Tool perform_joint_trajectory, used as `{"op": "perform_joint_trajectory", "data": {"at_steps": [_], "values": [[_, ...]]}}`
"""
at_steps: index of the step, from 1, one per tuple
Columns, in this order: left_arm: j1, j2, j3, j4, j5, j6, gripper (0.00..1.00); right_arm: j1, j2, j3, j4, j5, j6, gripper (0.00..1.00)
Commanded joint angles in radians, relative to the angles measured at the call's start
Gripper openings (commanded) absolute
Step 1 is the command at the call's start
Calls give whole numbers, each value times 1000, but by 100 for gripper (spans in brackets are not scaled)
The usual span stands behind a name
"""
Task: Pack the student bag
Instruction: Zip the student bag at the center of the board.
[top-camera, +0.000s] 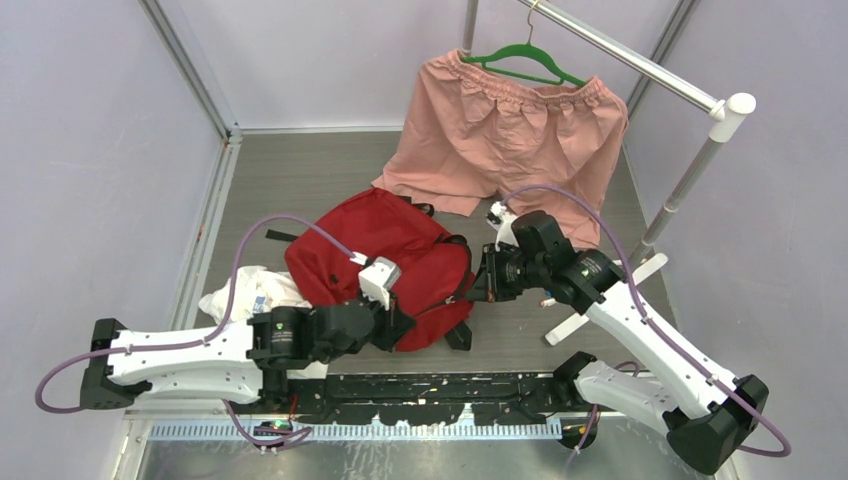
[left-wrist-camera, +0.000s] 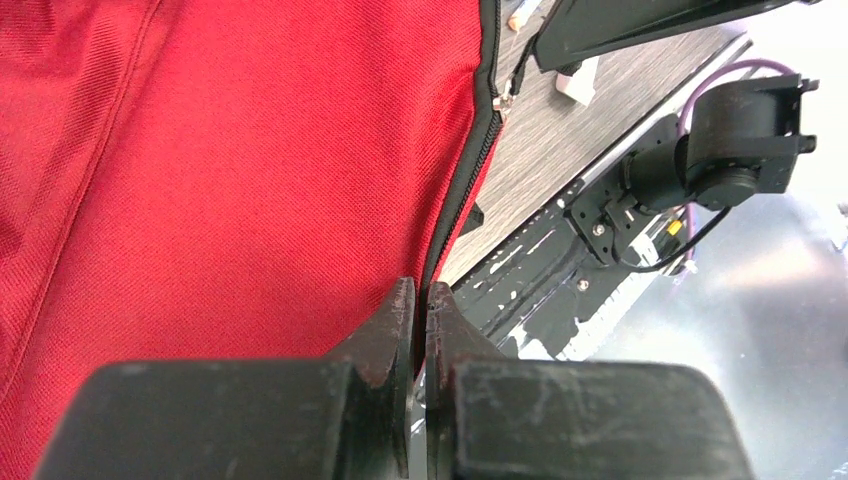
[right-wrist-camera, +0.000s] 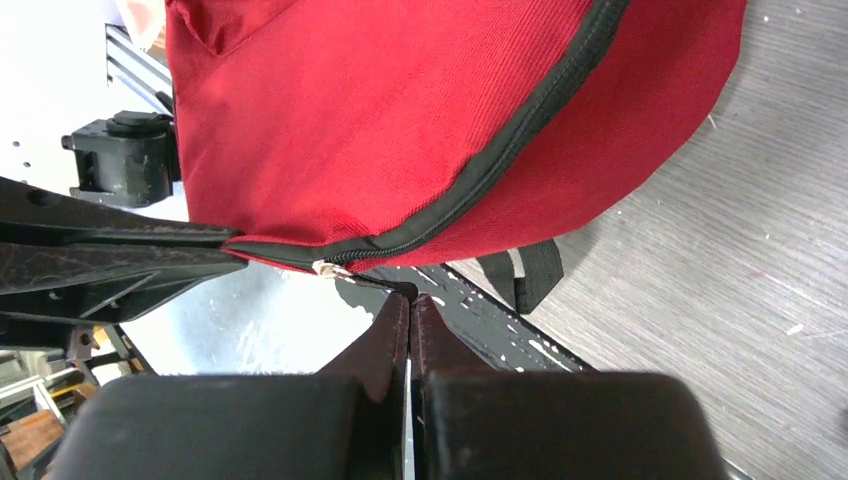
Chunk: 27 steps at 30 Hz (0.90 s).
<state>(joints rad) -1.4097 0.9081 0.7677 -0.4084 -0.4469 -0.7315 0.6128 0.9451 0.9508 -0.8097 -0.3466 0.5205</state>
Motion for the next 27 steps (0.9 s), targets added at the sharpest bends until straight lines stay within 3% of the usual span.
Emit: {"op": "perform_joint_trajectory", "data": {"at_steps": [1, 5, 8, 9, 10, 11, 15, 20, 24, 27], "values": [[-12, -126, -30, -423, -54, -38, 0, -126, 28, -8, 21, 444, -77, 1], [-12, -188, -26, -494, -71, -77, 0, -170, 76, 48, 69, 392, -62, 1], [-12, -194, -38, -459, -41, -78, 0, -169, 72, 66, 131, 177, -71, 5], [-12, -185, -46, -432, -26, -72, 0, -169, 68, 62, 159, 113, -65, 20], [-12, -173, -54, -402, -12, -63, 0, -169, 69, 60, 171, 71, -55, 43], [-12, -156, -60, -372, -1, -54, 0, -170, 74, 59, 173, 47, -42, 54], [-12, -76, -70, -266, 27, -13, 0, -169, 89, 8, 232, -9, 76, 58], [-12, -26, -50, -221, 34, 24, 0, -159, 65, -132, 339, -71, 232, 75], [-12, -55, -65, -193, 29, 25, 0, -123, 81, -226, 432, -88, 299, 72], [-12, -85, -70, -166, 50, 20, 42, -82, 108, -245, 500, -101, 332, 53]]}}
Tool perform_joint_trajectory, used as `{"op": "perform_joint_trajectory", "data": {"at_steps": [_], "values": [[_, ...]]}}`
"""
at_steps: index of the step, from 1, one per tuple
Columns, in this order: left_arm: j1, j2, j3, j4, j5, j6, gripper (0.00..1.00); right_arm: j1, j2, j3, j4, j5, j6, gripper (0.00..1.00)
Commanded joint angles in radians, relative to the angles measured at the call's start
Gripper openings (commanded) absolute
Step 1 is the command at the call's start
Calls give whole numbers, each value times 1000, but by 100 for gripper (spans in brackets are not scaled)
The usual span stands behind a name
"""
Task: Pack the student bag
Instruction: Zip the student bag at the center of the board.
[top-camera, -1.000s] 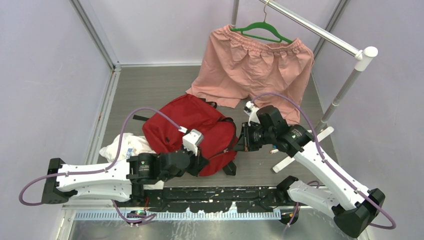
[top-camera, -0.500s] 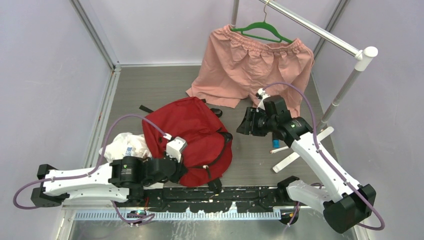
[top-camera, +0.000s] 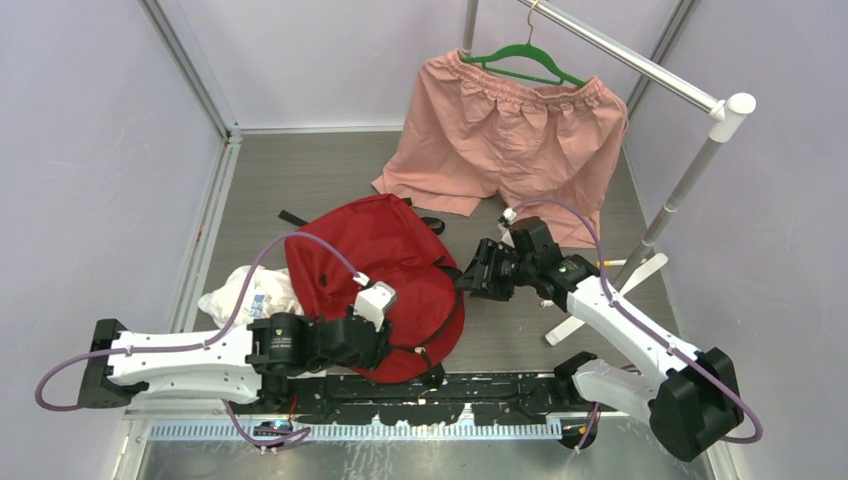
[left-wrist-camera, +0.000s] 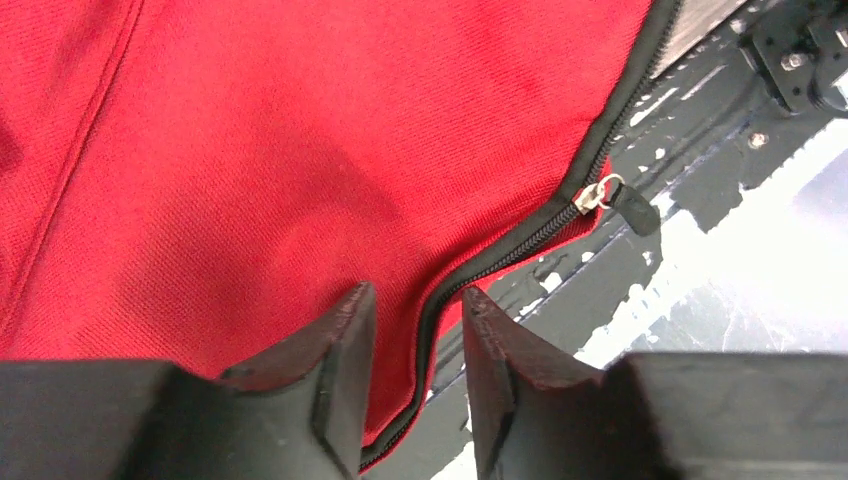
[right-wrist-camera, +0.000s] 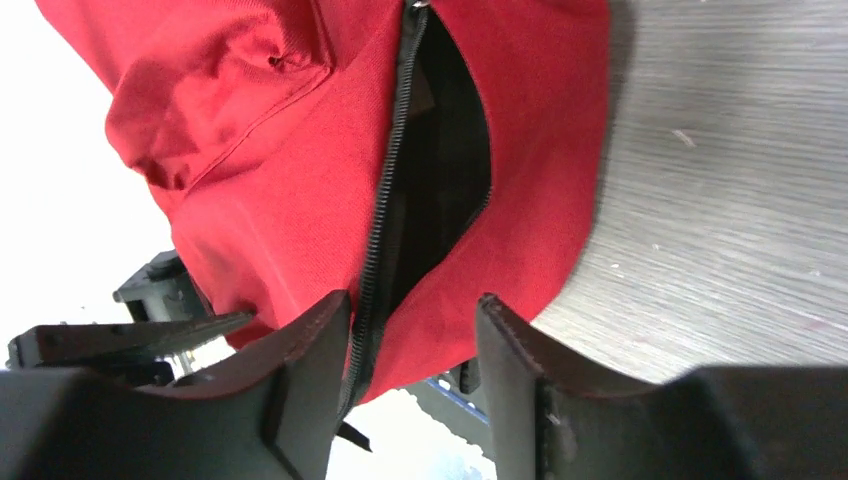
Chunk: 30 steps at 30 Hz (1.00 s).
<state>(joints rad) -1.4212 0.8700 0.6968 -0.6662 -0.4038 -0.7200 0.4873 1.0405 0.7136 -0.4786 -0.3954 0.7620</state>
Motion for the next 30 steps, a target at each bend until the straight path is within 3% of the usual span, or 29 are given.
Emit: {"op": "perform_joint_trajectory", "data": {"at_steps": [1, 3, 7, 12, 16, 19, 20, 23, 24, 27, 30], "values": [[-1, -53, 1, 98, 18, 8, 50, 57, 21, -9, 200, -57, 104, 46], [-1, -52, 7, 101, 28, 10, 57, 86, 45, 14, 226, -58, 109, 36], [-1, -9, 42, 94, 46, 23, 59, 134, 60, 77, 225, -25, 104, 2], [-1, 80, 58, 156, 91, 55, 58, 140, 68, 145, 304, 13, 132, 1], [-1, 100, 66, 186, 97, 71, 58, 132, 166, 219, 236, 112, 14, 1], [-1, 71, 62, 189, 71, 78, 58, 105, 270, 277, 162, 49, -38, 1], [-1, 59, 67, 170, 60, 79, 58, 105, 279, 291, 124, 50, -53, 7], [-1, 8, 67, 143, 37, 75, 57, 106, 189, 267, 66, 109, -79, 53], [-1, -11, 63, 138, 33, 72, 57, 105, 138, 259, 30, 145, -93, 61], [-1, -57, 56, 116, 29, 55, 57, 106, -17, 254, -115, 217, -128, 74], [-1, -78, 49, 106, 48, 50, 57, 115, -108, 234, -176, 160, -95, 76]]}}
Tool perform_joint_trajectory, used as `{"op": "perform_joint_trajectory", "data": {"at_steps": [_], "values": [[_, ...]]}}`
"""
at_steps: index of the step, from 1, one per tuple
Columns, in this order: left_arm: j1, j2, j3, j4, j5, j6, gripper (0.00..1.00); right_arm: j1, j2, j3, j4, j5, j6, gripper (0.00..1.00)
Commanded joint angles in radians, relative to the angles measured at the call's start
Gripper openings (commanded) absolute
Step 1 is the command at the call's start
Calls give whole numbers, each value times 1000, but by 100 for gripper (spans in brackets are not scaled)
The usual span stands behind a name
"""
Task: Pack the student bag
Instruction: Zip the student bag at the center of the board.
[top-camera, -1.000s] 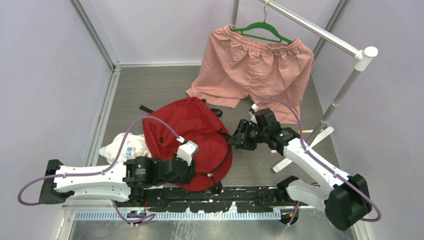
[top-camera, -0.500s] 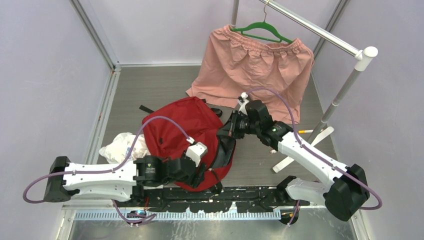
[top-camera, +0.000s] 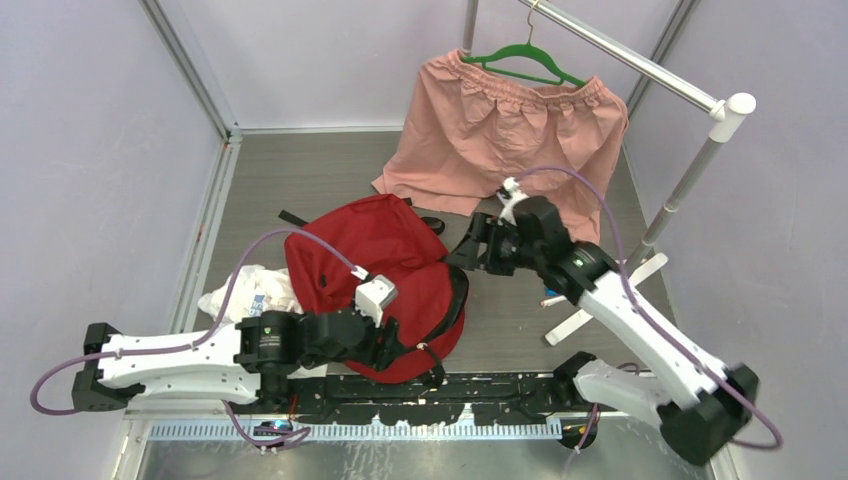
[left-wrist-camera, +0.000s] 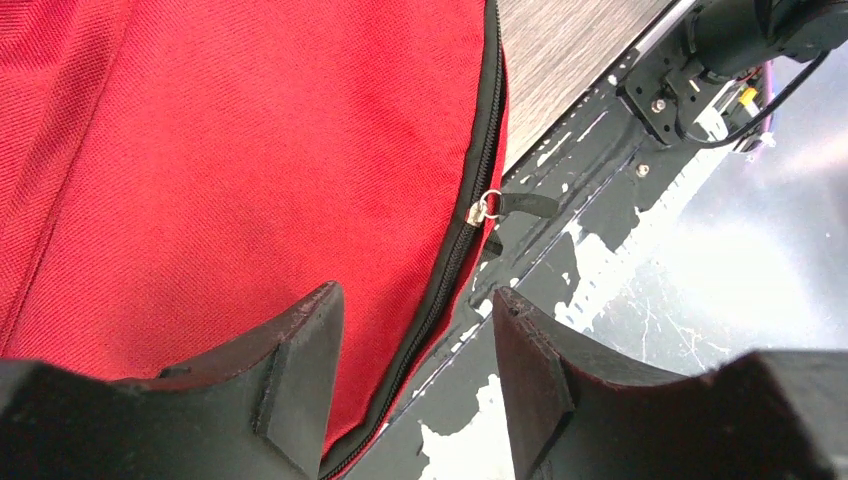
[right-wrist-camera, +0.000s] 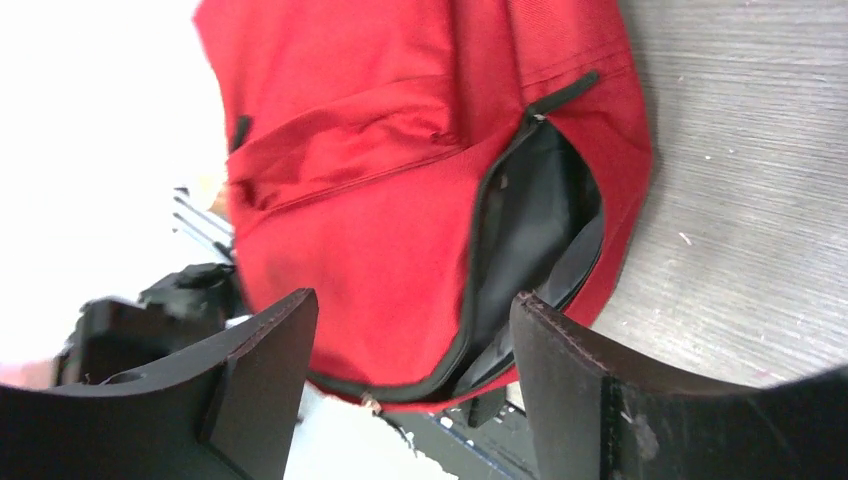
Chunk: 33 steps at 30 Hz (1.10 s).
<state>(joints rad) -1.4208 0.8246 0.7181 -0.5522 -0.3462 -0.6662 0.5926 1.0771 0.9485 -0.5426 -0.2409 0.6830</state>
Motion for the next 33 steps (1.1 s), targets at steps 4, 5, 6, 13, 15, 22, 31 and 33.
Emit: {"op": "perform_joint_trajectory", "data": {"at_steps": [4, 5, 6, 13, 15, 22, 31, 33], "values": [[-1, 7, 20, 1, 80, 0, 58, 159, -226, -109, -99, -27, 76, 76], [-1, 25, 21, 8, 115, 1, 58, 198, -242, -142, -92, -22, 97, 76], [-1, 48, 24, 12, 143, -2, 59, 230, -252, -173, -81, -26, 122, 77], [-1, 161, 23, 62, 142, 12, 56, 374, -276, -381, 216, -168, 322, 82], [-1, 157, 5, 88, 129, 14, 51, 392, -257, -402, 258, -167, 339, 82], [-1, 98, -23, 102, 111, -11, 39, 447, -177, -468, 510, -199, 448, 71], [-1, 72, -45, 119, 109, -27, 29, 467, -118, -474, 539, -148, 454, 46], [-1, 74, -45, 120, 111, -27, 24, 467, -118, -482, 526, -124, 449, 37]]}}
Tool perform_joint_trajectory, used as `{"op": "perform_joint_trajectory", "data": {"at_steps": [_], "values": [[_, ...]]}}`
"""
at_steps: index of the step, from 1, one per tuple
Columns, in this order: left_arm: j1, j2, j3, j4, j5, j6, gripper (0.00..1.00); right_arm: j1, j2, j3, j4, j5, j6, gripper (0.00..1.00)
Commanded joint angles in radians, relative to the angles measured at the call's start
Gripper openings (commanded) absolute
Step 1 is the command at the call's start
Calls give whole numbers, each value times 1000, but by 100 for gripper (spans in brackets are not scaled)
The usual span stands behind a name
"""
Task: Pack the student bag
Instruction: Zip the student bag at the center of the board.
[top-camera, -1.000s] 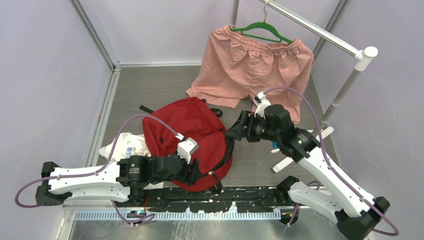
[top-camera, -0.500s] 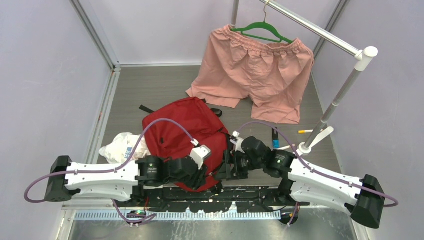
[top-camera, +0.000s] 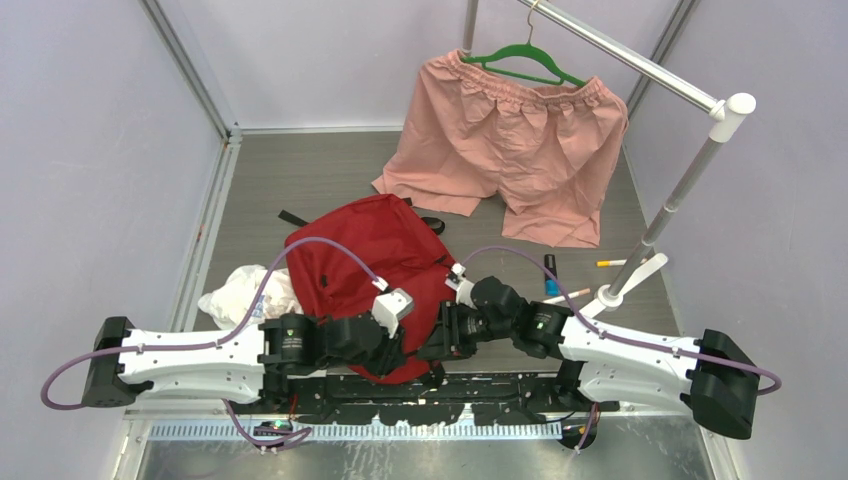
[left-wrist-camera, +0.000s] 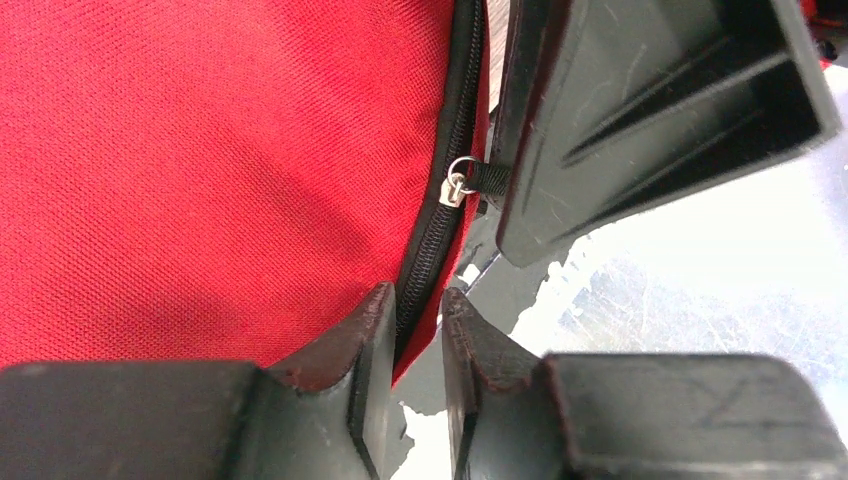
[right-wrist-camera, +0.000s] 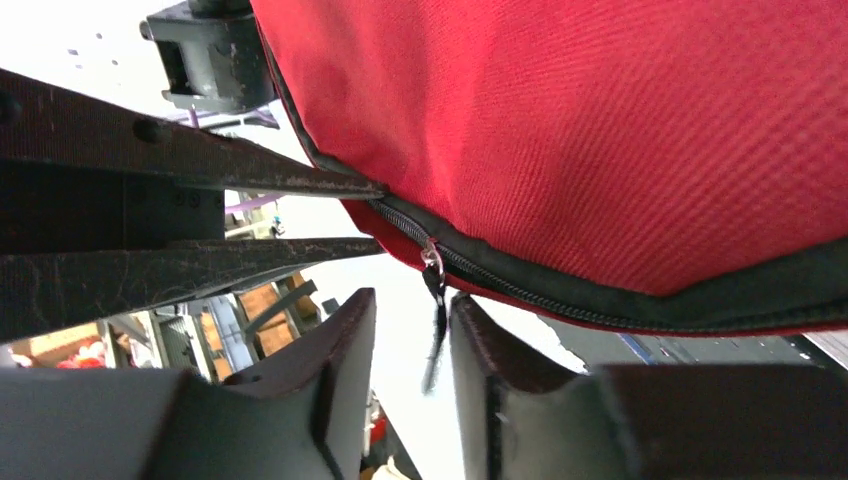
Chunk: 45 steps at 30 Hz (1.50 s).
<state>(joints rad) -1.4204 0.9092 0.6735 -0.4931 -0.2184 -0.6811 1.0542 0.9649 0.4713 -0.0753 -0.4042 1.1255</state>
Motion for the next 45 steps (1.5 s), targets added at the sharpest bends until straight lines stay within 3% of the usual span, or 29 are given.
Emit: {"op": "perform_joint_trajectory", "data": {"at_steps": [1, 4, 5, 6, 7, 9, 13, 21, 23, 26, 27, 34, 40, 45], "values": [[-2, -10, -1, 60, -16, -13, 20, 6, -7, -6, 52, 49, 4, 29], [-2, -13, -4, 60, -8, -17, 16, 7, -15, -2, 22, 67, -7, 12], [-2, -14, -6, 59, -5, -20, 22, 7, -17, 2, 7, 73, -14, 6], [-2, -15, -8, 57, -2, -23, 34, 7, -19, 6, -8, 80, -18, 2], [-2, -15, -6, 53, 0, -26, 46, 6, -22, 8, -24, 87, -25, 1], [-2, -12, -3, 48, 3, -27, 56, 6, -30, 9, -40, 92, -29, 1], [-2, 21, 7, 49, 8, -10, 59, 6, -40, 17, -63, 97, -38, 1], [-2, 115, 25, 67, 16, 4, 45, 6, -47, 39, -135, 109, -86, 1], [-2, 107, 27, 51, -11, 5, 35, 4, -58, 41, -180, 126, -109, 1], [-2, 72, 31, 3, -64, -5, 4, 5, -71, 84, -302, 178, -171, 1], [-2, 57, 31, -12, -76, -9, 0, 4, -76, 102, -348, 203, -188, 1], [-2, -125, -9, -108, -107, -56, 0, -62, -146, 182, -582, 348, -281, 1], [-2, -287, -65, -152, -103, -136, 0, -245, -122, 224, -639, 268, -390, 1], [-2, -231, -53, -175, -78, -137, 0, -339, -47, 293, -665, 278, -493, 1]]}}
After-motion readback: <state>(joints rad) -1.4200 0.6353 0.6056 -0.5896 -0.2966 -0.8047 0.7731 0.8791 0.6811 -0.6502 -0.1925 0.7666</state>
